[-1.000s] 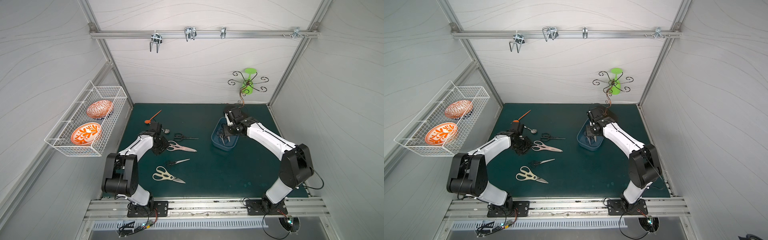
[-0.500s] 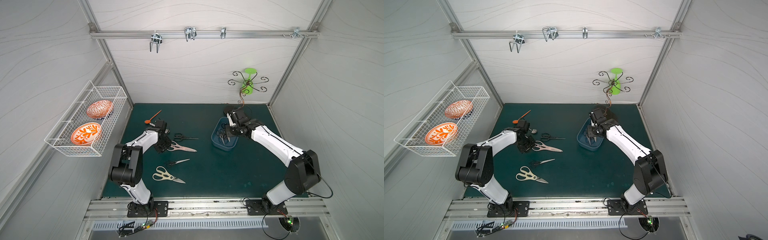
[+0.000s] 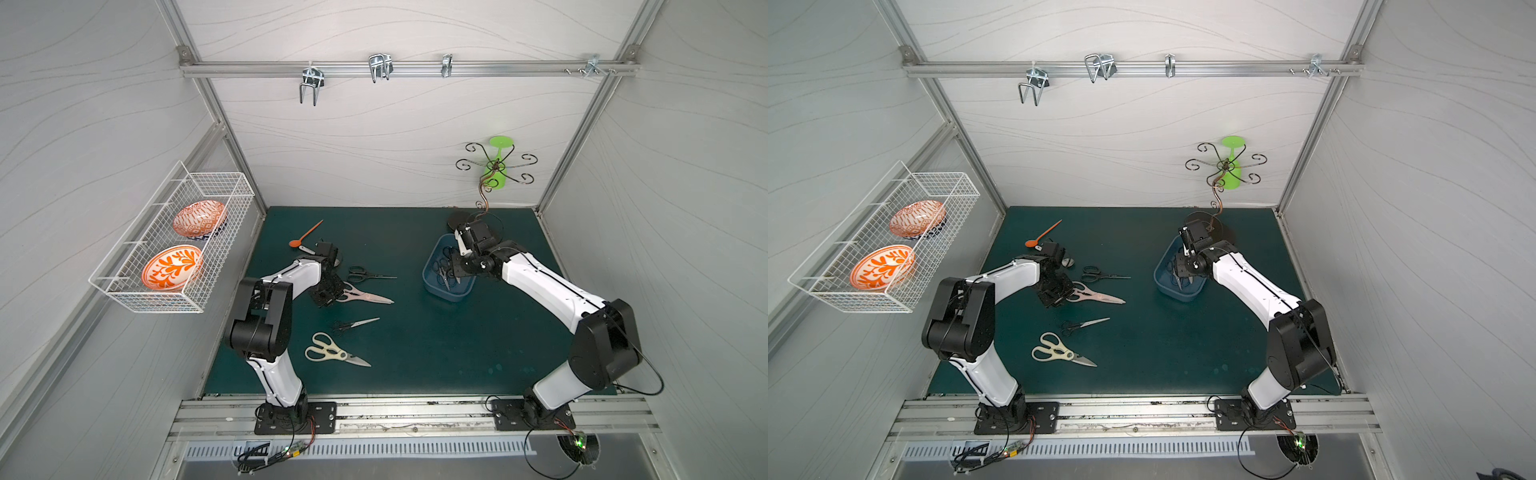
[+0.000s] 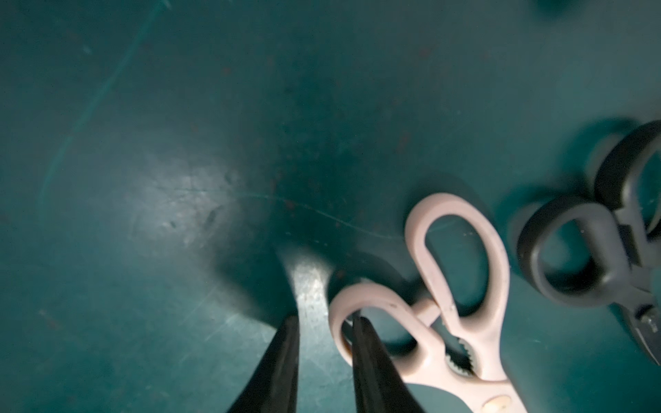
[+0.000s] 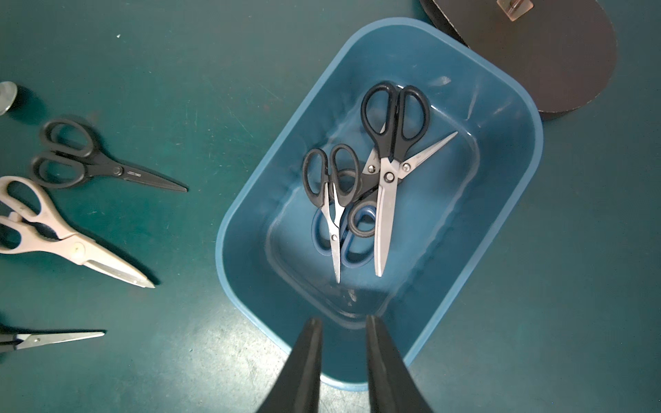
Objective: Put the scissors into the storage box
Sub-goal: Pick up the scissors from the center of the board.
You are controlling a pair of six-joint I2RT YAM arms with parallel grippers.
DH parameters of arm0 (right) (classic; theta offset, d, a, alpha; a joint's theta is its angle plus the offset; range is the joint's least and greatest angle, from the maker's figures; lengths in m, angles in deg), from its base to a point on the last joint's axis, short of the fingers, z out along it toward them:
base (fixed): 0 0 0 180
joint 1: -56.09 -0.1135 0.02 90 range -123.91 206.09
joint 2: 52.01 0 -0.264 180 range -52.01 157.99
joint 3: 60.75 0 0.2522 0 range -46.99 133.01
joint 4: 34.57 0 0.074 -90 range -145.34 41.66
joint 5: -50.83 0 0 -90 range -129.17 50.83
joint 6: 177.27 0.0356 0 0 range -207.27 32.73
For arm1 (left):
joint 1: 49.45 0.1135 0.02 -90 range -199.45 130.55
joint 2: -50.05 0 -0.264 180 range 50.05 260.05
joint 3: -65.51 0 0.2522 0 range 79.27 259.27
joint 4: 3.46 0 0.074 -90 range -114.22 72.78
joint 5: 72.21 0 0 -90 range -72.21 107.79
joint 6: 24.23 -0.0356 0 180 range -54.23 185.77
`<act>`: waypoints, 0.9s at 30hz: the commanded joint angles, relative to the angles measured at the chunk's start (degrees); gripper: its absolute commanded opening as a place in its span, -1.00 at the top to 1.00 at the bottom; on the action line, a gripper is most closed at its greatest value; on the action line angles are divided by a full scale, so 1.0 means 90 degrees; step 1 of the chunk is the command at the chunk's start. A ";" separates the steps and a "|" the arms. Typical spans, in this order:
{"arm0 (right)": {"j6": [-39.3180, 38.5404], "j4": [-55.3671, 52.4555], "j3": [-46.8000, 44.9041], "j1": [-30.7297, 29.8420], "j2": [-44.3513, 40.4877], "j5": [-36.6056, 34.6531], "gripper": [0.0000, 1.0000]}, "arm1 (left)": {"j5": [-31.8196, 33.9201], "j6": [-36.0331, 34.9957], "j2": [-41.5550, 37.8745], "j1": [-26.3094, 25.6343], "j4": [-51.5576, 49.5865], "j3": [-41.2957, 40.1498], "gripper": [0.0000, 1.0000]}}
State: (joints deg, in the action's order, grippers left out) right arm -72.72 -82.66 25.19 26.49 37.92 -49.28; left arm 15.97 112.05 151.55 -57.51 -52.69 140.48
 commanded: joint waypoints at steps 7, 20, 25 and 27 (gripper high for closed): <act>-0.0079 0.0060 -0.0100 0.0039 -0.0163 -0.0081 0.47 | 0.0201 -0.0003 0.0235 -0.0055 0.0083 0.0177 0.56; -0.0083 0.0071 -0.0149 0.0038 -0.0181 -0.0116 0.49 | 0.0233 -0.0016 0.0237 -0.0062 0.0116 0.0112 1.00; -0.0061 0.0048 -0.0174 0.0038 -0.0199 -0.0131 0.49 | 0.0119 0.0038 0.0135 -0.0070 0.0127 0.0108 1.00; -0.0063 0.0045 -0.0178 0.0041 -0.0220 -0.0131 0.50 | 0.0091 0.0024 -0.0032 -0.0087 0.0123 0.0151 1.00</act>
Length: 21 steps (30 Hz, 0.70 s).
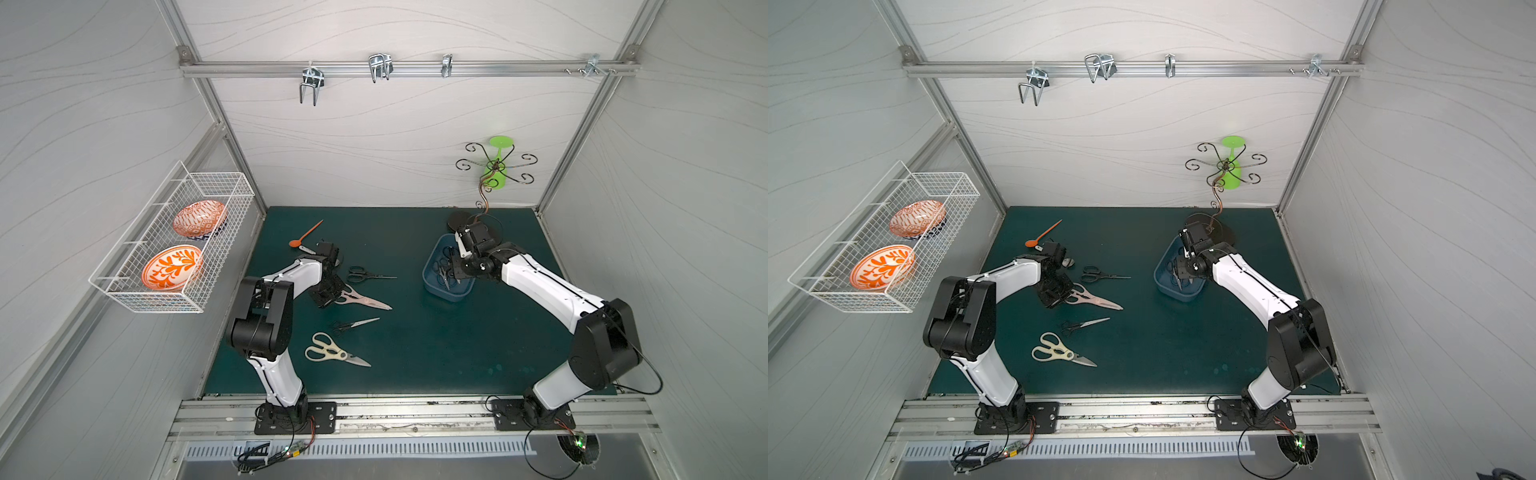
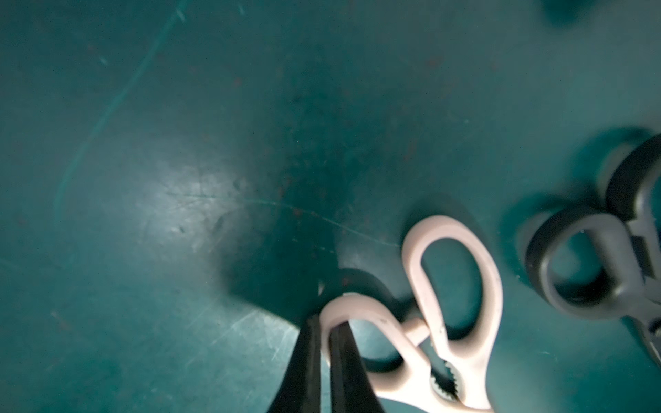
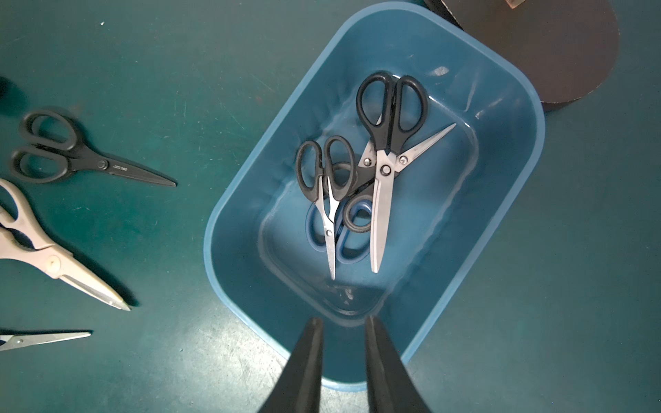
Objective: Put the scissors into the storage box
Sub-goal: Pick up the scissors from the center of the board.
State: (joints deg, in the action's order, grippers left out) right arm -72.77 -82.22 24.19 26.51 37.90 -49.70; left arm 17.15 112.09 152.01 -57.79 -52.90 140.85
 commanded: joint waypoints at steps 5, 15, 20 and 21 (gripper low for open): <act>0.0005 -0.0053 -0.0073 0.0168 -0.0322 0.0151 0.50 | -0.0029 -0.0127 -0.0708 -0.0286 -0.0048 0.0513 1.00; 0.0013 -0.0238 -0.0251 0.0790 -0.0598 0.0188 0.52 | -0.0166 -0.0354 -0.0582 -0.1111 -0.0289 0.2236 1.00; 0.0417 -0.0221 -0.0554 0.1237 -0.0898 0.0247 0.53 | 0.0020 -0.0440 0.0058 -0.1658 -0.0295 0.3153 1.00; 0.0494 -0.0193 -0.0624 0.1299 -0.0959 0.0242 0.53 | 0.0054 -0.0462 0.0211 -0.1740 -0.0309 0.3329 1.00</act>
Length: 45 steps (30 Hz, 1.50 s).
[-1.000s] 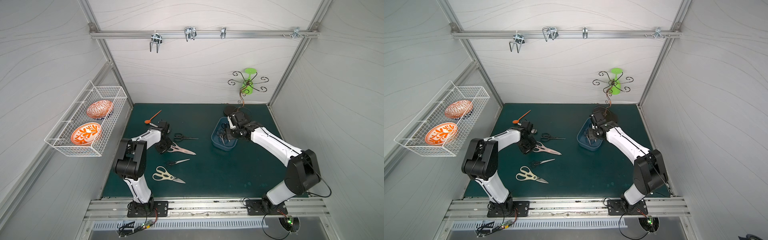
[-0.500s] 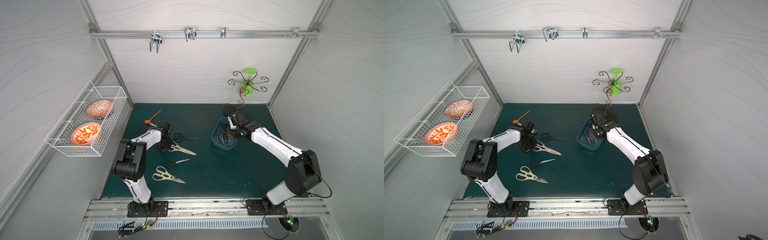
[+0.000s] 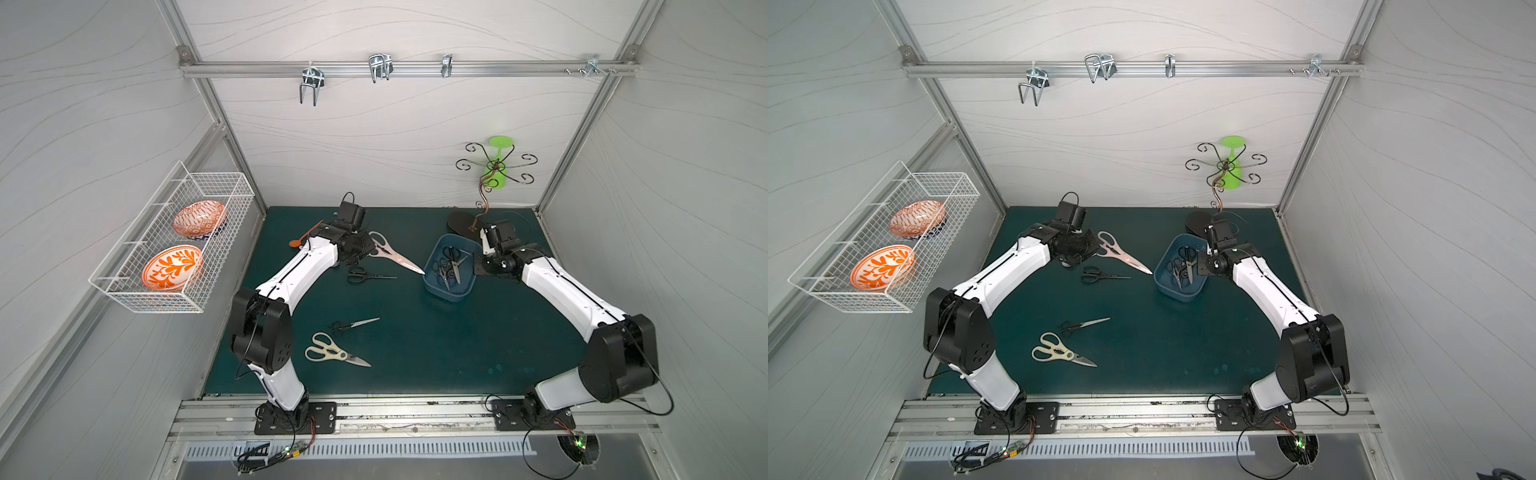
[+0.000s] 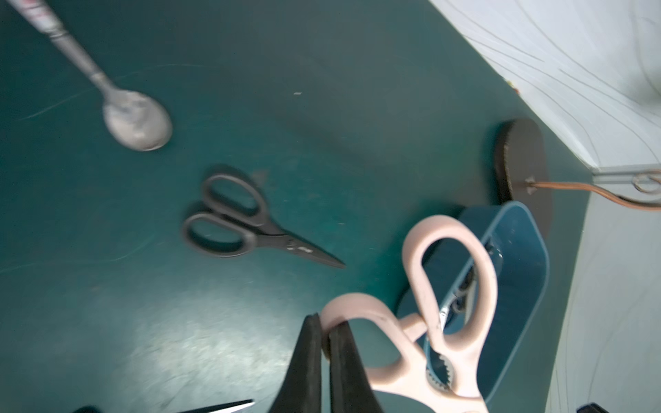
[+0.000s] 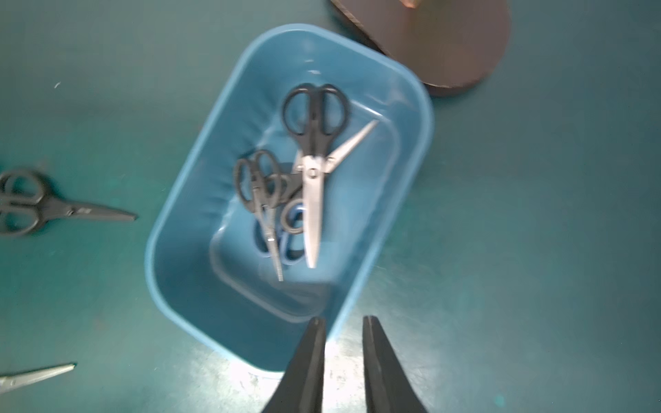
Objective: Put the scissors into the storage box
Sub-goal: Pick up the scissors from the center of the board.
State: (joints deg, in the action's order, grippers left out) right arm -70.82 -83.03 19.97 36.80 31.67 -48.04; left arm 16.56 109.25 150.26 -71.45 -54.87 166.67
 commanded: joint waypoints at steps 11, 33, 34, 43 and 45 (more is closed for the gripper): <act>-0.0098 0.0944 -0.0214 0.0614 -0.0368 0.4543 0.41 | -0.1069 -0.1665 0.1450 -0.0536 -0.0166 0.1792 1.00; 0.0946 0.2722 0.0454 -0.0333 0.1484 0.6857 0.19 | -0.1875 -0.2651 0.0122 -0.0699 0.0443 0.0204 1.00; 0.0941 0.2699 0.0498 -0.0402 0.1526 0.6836 0.19 | -0.1865 -0.2647 0.0116 -0.0708 0.0450 0.0199 1.00; 0.1102 0.2812 0.0538 -0.0567 0.1697 0.6789 0.65 | -0.1816 -0.2558 0.0103 -0.0738 0.0570 0.0084 1.00; 0.1123 0.2803 0.0540 -0.0562 0.1712 0.6795 0.75 | -0.1816 -0.2546 0.0109 -0.0736 0.0580 0.0084 1.00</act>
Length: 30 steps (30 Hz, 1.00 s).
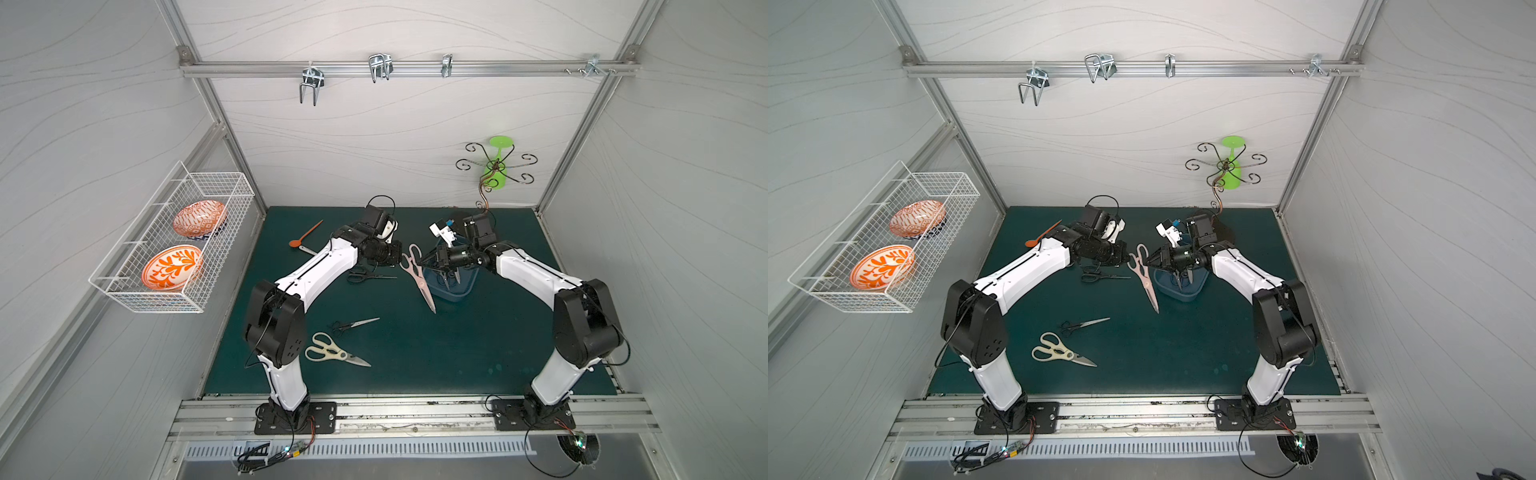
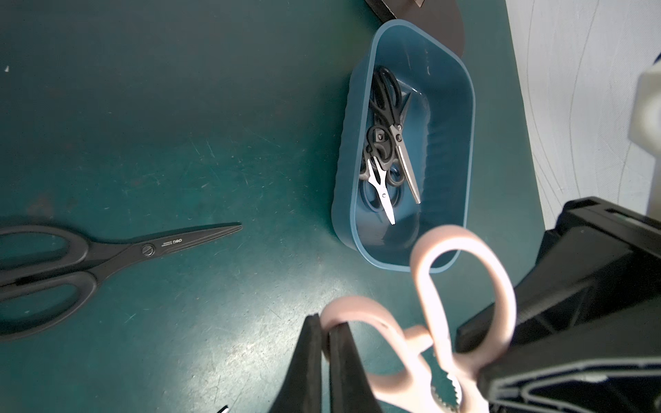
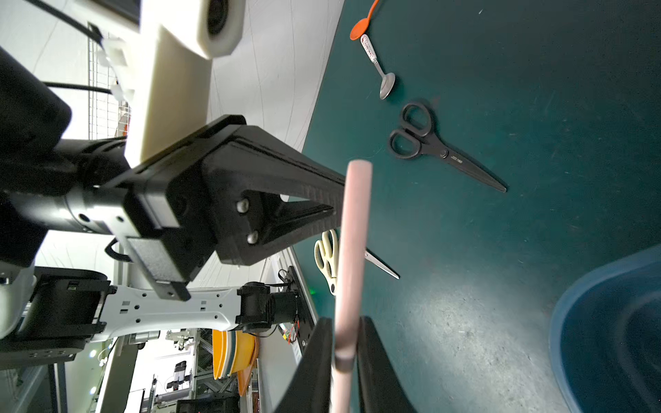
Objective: Put the scissors into the storage box
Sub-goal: Pick up the scissors from the center of the board, then place the scissors in the storage box.
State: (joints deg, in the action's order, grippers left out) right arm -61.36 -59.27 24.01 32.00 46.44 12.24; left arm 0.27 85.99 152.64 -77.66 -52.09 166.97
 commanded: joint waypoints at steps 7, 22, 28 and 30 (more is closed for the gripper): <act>0.0042 0.0115 0.0079 -0.0033 0.0050 0.0053 0.95 | -0.0005 0.0135 -0.0180 -0.0043 0.0313 0.0055 0.90; 0.0229 -0.0003 -0.0173 0.1038 -0.0355 -0.0782 1.00 | 0.0985 0.0813 -0.0984 0.0399 0.0321 -0.0321 -0.99; 0.0710 0.0250 -0.0325 0.1650 -0.0116 -0.1821 1.00 | 0.1020 0.1037 -0.1533 0.0754 0.0462 -0.1384 -0.99; 0.1022 0.0499 -0.0404 0.1756 0.0015 -0.2113 1.00 | 0.1124 0.1087 -0.1727 0.0842 0.0492 -0.1734 -0.99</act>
State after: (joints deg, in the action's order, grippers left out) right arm -56.07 -57.85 21.52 46.81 45.57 -1.42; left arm 8.80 94.41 138.65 -70.93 -49.12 154.27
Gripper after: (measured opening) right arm 0.104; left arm 0.996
